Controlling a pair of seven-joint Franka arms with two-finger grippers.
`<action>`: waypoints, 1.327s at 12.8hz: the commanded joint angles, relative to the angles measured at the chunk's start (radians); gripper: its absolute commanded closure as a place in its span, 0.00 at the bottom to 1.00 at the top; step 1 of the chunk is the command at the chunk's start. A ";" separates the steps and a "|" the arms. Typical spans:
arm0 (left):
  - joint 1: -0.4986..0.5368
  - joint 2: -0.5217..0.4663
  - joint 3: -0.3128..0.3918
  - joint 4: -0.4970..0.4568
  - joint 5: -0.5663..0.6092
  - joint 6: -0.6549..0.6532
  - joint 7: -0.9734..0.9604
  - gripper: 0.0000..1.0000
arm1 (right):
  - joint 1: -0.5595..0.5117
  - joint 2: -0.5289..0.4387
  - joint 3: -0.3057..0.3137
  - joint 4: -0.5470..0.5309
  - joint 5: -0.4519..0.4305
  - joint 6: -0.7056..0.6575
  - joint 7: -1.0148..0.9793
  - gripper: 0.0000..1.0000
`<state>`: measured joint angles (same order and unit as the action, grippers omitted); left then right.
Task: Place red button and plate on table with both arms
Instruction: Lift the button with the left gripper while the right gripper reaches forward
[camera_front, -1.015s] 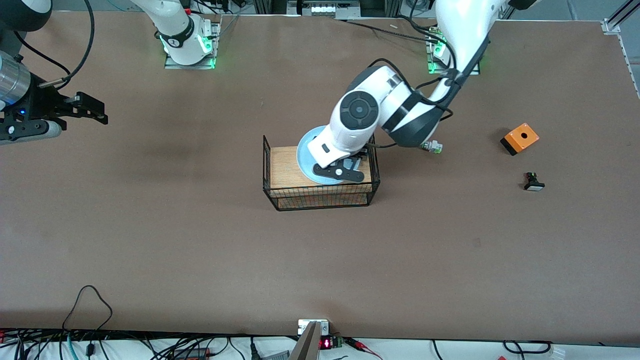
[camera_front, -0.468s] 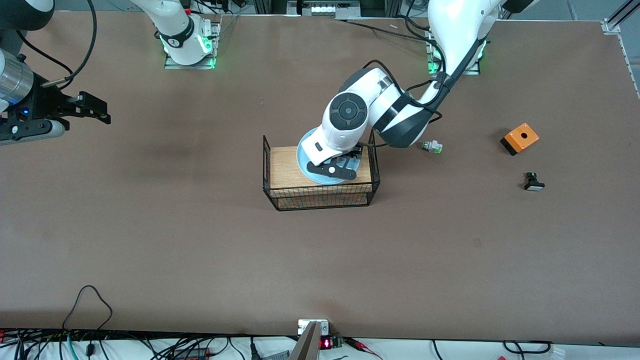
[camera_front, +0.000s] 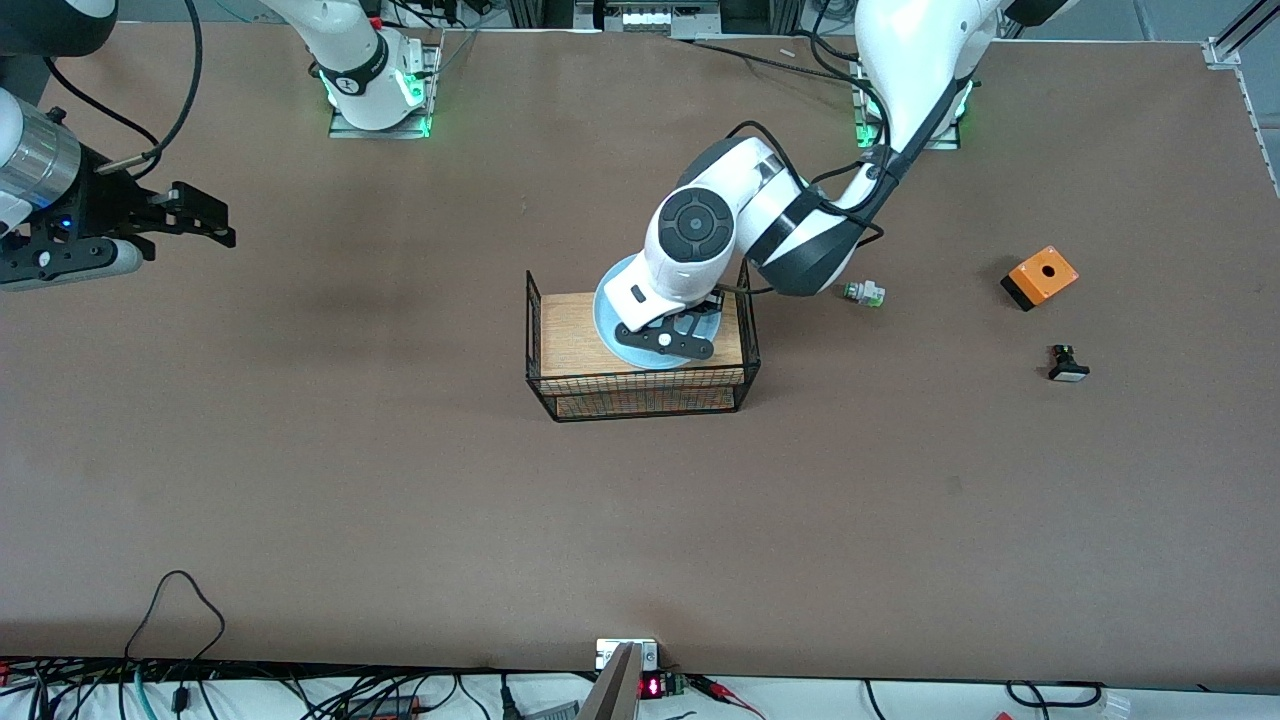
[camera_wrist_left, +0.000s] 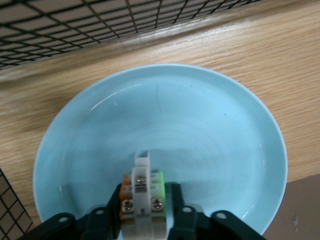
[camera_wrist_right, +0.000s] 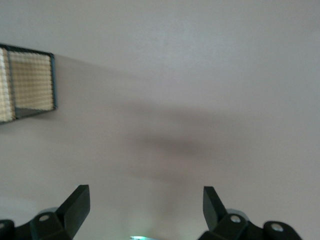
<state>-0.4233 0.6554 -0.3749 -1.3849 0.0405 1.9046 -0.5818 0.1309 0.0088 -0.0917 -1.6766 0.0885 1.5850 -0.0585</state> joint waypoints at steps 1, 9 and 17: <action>-0.006 -0.013 0.004 0.000 0.021 -0.025 -0.009 1.00 | 0.007 0.010 0.000 0.025 0.037 -0.014 0.106 0.00; 0.032 -0.172 -0.001 0.053 0.002 -0.125 -0.010 1.00 | 0.128 0.013 0.000 0.026 0.033 0.000 0.340 0.00; 0.343 -0.229 -0.002 0.225 -0.016 -0.424 0.038 1.00 | 0.266 0.094 0.000 0.107 0.033 0.000 0.667 0.00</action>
<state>-0.1814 0.4243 -0.3563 -1.1728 0.0377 1.5310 -0.5764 0.3725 0.0800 -0.0864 -1.6031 0.1137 1.5955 0.5534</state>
